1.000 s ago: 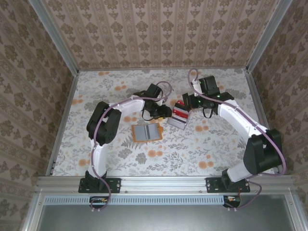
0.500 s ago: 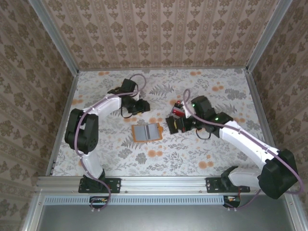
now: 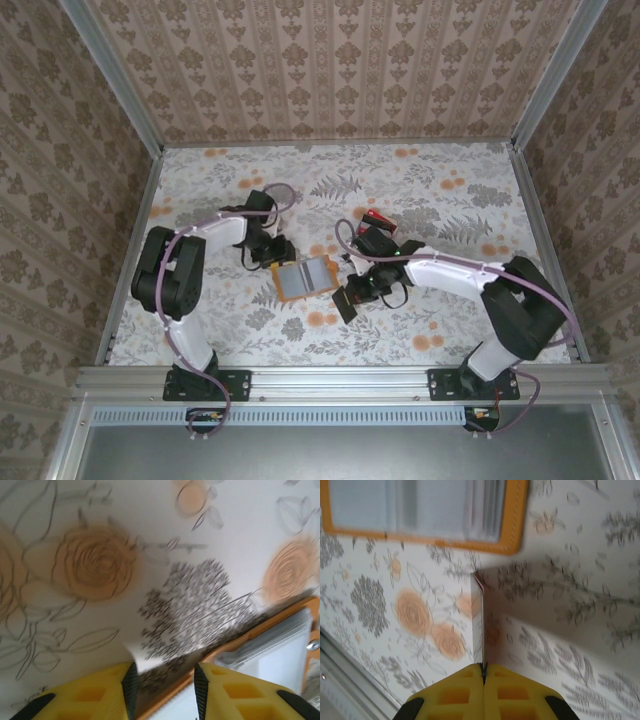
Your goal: Put the credit cards into the card holder
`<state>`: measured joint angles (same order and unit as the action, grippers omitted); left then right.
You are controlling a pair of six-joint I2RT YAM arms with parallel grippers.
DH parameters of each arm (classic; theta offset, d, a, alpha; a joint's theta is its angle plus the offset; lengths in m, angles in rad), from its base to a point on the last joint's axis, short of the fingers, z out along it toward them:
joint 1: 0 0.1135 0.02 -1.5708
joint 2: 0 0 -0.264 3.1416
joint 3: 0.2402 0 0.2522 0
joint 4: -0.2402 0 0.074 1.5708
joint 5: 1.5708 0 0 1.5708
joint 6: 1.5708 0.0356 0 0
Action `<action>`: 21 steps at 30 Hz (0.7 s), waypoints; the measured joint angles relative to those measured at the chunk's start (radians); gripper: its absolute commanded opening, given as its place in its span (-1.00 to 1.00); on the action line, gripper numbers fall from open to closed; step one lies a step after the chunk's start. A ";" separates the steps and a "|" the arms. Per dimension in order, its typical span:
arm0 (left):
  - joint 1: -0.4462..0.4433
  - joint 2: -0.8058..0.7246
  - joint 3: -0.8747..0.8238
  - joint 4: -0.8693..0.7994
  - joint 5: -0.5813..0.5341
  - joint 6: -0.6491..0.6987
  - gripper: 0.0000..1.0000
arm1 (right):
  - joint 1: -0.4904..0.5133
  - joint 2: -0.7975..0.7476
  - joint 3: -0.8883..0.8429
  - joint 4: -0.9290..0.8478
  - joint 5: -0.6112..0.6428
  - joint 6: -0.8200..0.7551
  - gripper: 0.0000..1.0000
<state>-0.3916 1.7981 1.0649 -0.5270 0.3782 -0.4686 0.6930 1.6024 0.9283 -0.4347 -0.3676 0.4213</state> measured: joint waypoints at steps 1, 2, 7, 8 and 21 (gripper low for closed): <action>0.000 -0.019 -0.017 0.004 -0.002 -0.001 -0.27 | 0.000 0.023 0.025 0.001 0.004 0.003 -0.90; 0.000 -0.035 -0.033 0.003 -0.003 -0.001 -0.28 | 0.000 0.040 0.045 0.002 0.008 0.003 -0.90; -0.013 -0.099 -0.119 0.000 -0.014 -0.009 -0.34 | -0.005 0.128 0.150 0.005 0.040 0.003 -0.91; -0.017 -0.109 -0.132 0.010 -0.018 -0.011 -0.34 | -0.008 0.140 0.168 0.005 0.046 0.003 -0.90; -0.212 -0.196 -0.236 0.101 -0.078 -0.170 -0.35 | -0.056 0.381 0.498 -0.034 0.110 -0.058 -0.91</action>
<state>-0.6033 1.6016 0.8291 -0.4259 0.3000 -0.6388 0.6369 1.9839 1.4261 -0.4683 -0.2573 0.3637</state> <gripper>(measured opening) 0.326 0.050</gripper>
